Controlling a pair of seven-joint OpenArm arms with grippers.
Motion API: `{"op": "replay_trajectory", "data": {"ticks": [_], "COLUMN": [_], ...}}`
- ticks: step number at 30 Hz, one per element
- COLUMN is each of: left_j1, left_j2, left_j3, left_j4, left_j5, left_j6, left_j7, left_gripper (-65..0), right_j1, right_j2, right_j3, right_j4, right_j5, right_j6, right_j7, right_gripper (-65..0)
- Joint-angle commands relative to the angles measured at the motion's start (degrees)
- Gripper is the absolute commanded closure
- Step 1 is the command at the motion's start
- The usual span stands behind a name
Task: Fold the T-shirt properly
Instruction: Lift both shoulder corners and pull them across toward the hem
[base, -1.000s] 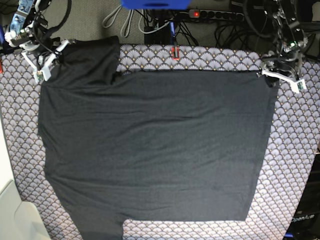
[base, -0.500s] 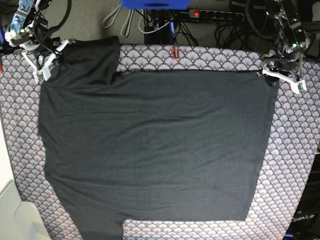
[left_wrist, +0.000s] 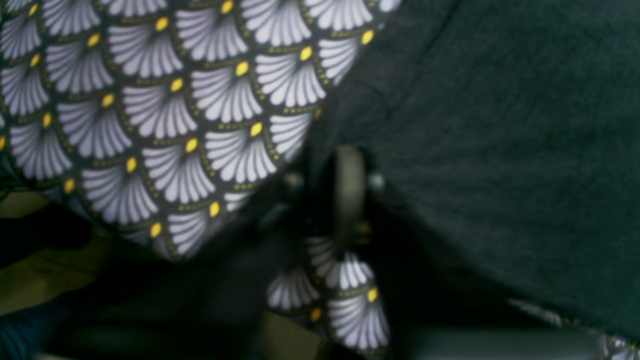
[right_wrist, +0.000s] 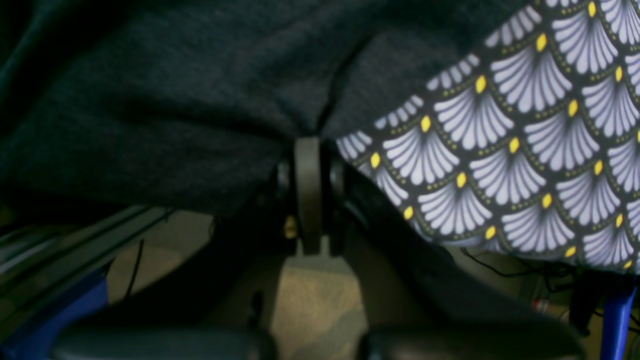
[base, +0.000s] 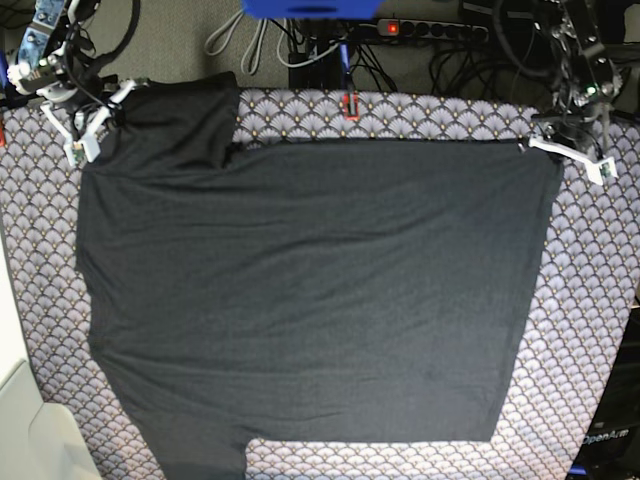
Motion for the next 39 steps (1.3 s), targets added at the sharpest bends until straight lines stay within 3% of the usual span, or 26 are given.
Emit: {"op": "replay_trajectory", "data": {"ticks": [1,16,21,29,36,39], "left_j1": [0.5,3.0,2.9,2.4,-4.8,-8.5], "left_j2": [0.1,0.0,0.2,-0.4,-2.8,-4.3], "left_j3": [0.2,3.8,3.6,3.4,3.4,3.6], "left_j4": [-0.1,6.5,10.1,15.3,12.1,9.2], "left_j5": [-0.1,0.2,0.0,0.3,0.5,0.5], "left_j6": [-0.2,-0.2,0.1,0.4,0.4,0.4], "left_j7": [3.3,4.1,9.6,10.1,12.5,14.7], "left_gripper": [-0.7,-0.6,-0.6,-0.6,-0.6,-0.6], "right_j1": [-0.1,0.0,-0.3,1.7,4.8,7.5], "right_j2": [0.7,6.7,6.7,6.7,6.4,6.4], "right_j3": [0.4,0.5,0.5,0.3,0.4,0.3], "right_j4": [0.9,4.1,8.9,9.2,9.0,8.9], "right_j5": [0.4,0.9,0.7,0.8,0.5,0.5], "right_j6": [0.8,0.8,0.8,0.8,0.8,0.8], "right_j7": [0.6,0.6,0.6,0.3,0.2,-2.5], "right_gripper": [0.0,0.0,0.0,0.0,0.0,0.0]}}
